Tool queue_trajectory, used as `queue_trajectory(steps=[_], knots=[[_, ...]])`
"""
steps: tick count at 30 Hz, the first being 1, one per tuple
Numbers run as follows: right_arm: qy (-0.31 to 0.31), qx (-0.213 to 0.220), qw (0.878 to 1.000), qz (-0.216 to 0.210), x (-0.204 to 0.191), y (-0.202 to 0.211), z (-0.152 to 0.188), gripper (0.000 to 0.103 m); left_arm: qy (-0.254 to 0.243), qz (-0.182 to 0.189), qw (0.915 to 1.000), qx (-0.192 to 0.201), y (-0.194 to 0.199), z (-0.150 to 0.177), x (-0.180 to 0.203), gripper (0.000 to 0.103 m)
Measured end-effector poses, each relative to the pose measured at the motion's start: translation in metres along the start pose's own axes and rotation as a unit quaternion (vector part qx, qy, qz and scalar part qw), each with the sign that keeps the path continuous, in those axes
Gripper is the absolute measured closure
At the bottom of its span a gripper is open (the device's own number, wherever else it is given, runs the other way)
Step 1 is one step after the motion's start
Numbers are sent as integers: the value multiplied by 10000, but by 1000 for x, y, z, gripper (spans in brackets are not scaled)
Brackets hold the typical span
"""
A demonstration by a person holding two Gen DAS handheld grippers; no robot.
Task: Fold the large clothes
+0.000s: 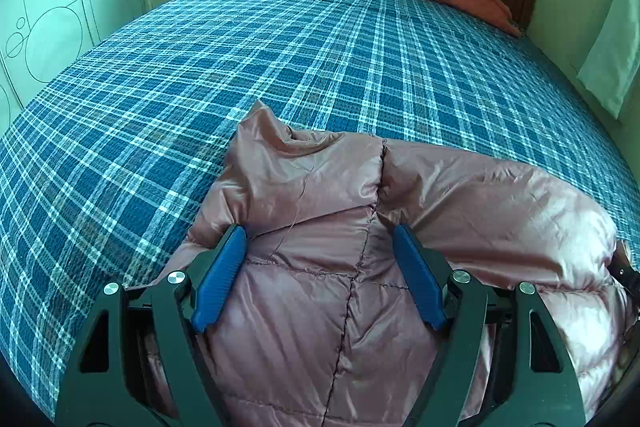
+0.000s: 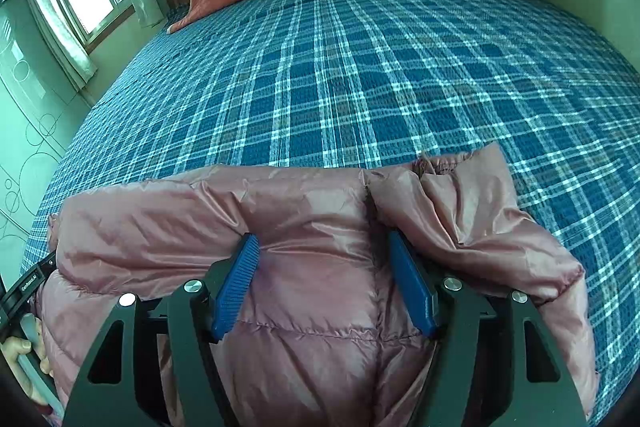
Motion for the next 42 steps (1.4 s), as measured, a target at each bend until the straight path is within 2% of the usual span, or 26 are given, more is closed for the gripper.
queue_trajectory(steps=[4,8,14,18,23,26,28,30,34,35,36,38,39,41,42], knots=[[-332,234,9987,-297,15,47,1,37,340,290,9989,156,29,5,-19,27],[-465,379,9979,-251,47,97,21,37,852,594,9939,379,76,28,-49,26],[-1296,334,9905,-330,118,158,92,37,1805,750,9798,429,128,98,-89,25],[-1918,324,9792,-571,148,182,139,37,2368,810,9675,377,154,150,-100,25],[-2634,140,9569,-1215,153,185,177,37,2995,909,9490,387,173,201,-95,25],[-2741,30,9527,-1314,143,173,187,37,3196,1072,9412,246,164,217,-84,25],[-2929,22,9449,-1461,138,163,190,37,3299,1108,9373,213,158,219,-80,25],[-3122,33,9377,-1524,133,152,189,36,3257,1064,9387,389,156,211,-76,25],[-3393,250,9249,-1697,131,140,179,36,3394,1078,9327,571,144,196,-79,25],[-3491,265,9212,-1700,131,135,177,37,3383,1028,9336,583,141,193,-80,32],[-3551,280,9192,-1679,131,132,175,38,3369,951,9350,576,137,192,-80,47],[-3579,283,9173,-1721,131,128,172,59,3345,949,9360,540,131,190,-81,59],[-3588,244,9155,-1803,132,127,171,65,3307,978,9369,576,130,188,-80,69],[-3581,203,9137,-1912,134,124,169,77,3183,1100,9397,602,132,184,-76,82],[-3562,209,9135,-1954,135,126,169,79,3144,1116,9407,623,134,182,-76,86]])
Point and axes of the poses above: each gripper's, at about its wrist camera, not at the fingertips, and y roughly against the way its jaws point, x to its right, z to its underside, the point moved 4 cm from there along -y, roughly the way its jaws point, and after that the axes turned 11 degrees about -y, right-handed, at the moved point
